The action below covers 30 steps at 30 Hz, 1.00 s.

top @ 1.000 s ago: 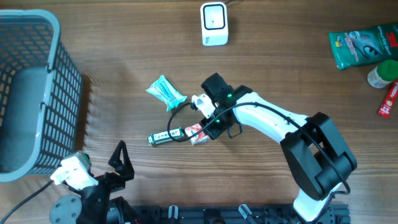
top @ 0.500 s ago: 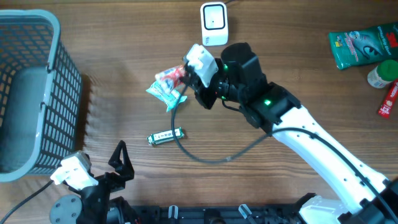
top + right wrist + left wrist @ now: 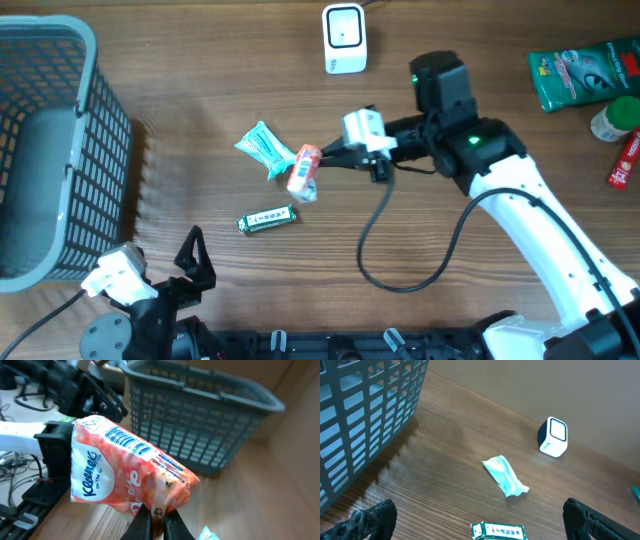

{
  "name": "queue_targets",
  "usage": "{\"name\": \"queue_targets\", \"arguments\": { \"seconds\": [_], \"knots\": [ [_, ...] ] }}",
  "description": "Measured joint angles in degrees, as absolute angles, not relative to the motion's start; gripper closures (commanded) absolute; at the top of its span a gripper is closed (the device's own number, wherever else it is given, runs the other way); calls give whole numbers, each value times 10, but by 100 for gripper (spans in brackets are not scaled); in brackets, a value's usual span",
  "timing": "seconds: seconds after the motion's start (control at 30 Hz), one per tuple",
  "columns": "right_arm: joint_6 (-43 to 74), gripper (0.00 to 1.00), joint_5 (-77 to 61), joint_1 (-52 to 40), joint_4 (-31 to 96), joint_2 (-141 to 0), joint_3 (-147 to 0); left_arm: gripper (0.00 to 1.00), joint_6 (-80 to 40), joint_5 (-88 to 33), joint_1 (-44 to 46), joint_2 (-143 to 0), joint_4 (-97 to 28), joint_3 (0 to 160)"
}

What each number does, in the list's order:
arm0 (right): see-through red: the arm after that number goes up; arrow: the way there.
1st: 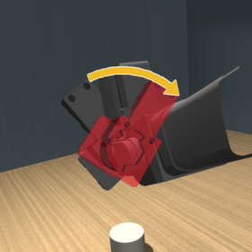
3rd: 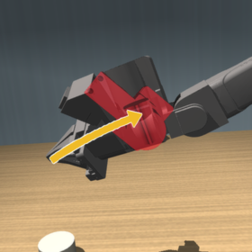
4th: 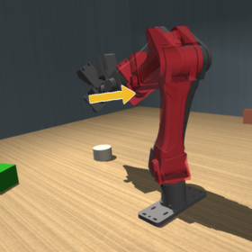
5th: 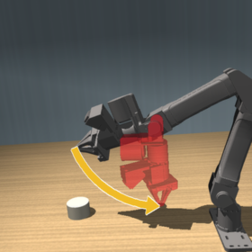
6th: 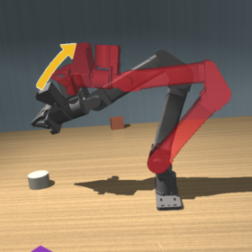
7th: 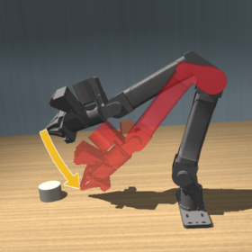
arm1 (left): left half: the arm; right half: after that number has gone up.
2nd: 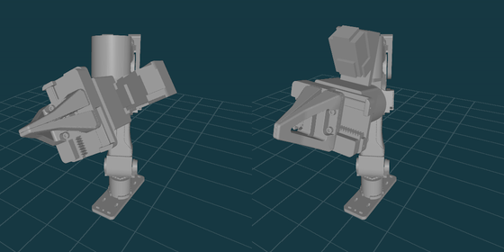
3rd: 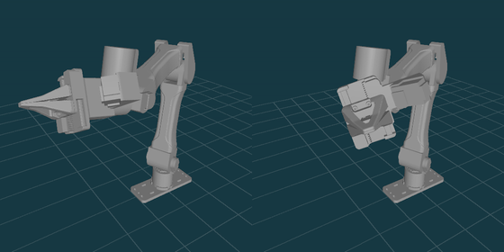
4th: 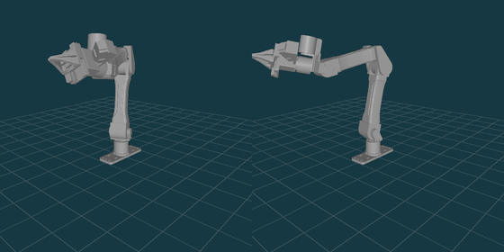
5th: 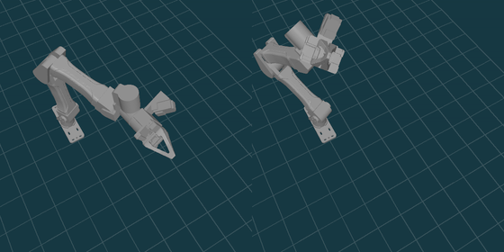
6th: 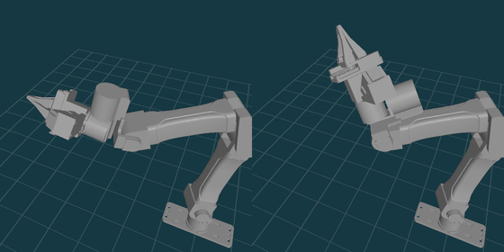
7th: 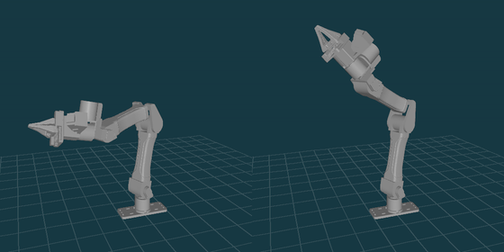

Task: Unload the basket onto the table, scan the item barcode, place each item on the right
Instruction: 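Carry the Kleenex pack to the scanner and hold it beneath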

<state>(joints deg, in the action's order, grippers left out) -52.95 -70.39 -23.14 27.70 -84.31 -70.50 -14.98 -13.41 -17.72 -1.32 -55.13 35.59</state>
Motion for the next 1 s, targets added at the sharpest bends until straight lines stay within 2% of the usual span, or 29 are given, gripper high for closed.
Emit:
{"name": "queue_targets", "arguments": {
  "seconds": [0.17,0.2,0.27,0.3,0.33,0.37,0.4,0.43,0.53,0.57,0.7,0.77,0.83,0.87,0.9,0.93,1.0],
  "knots": [
    [-544,95,-744,-225,248,-843,-704,0,-150,-134,-177,-13,-551,356],
    [-524,96,-747,-225,215,-843,-703,0,-150,-134,-177,-13,-552,356],
    [-405,96,-745,-226,98,-843,-700,0,-150,-134,-177,-13,-552,356],
    [-307,96,-724,-226,31,-843,-698,0,-150,-134,-177,-13,-551,356],
    [-199,91,-686,-226,-6,-843,-699,0,-150,-134,-177,-13,-552,356],
    [-32,71,-614,-227,-19,-843,-702,0,-150,-134,-177,-13,-552,356],
    [91,75,-547,-227,-6,-843,-704,0,-150,-134,-177,-13,-551,356],
    [269,75,-459,-227,30,-843,-704,0,-150,-134,-177,-13,-551,356],
    [567,94,-331,-225,66,-844,-704,0,-150,-134,-177,-13,-552,356],
    [670,94,-284,-225,68,-844,-704,0,-150,-134,-177,-13,-552,356],
    [926,95,-189,-225,83,-848,-704,0,-150,-134,-177,-13,-552,356],
    [988,94,-168,-224,75,-861,-704,0,-150,-134,-177,-13,-552,356],
    [991,92,-157,-225,55,-884,-704,0,-150,-134,-177,-13,-552,356],
    [969,86,-151,-225,48,-887,-704,0,-150,-134,-177,-13,-551,356],
    [941,76,-148,-228,22,-910,-704,0,-150,-134,-177,-13,-551,356],
    [890,72,-140,-233,17,-922,-704,0,-150,-134,-177,-13,-552,356],
    [757,53,-130,-242,15,-938,-704,0,-150,-134,-177,-13,-551,356]
  ]
}}
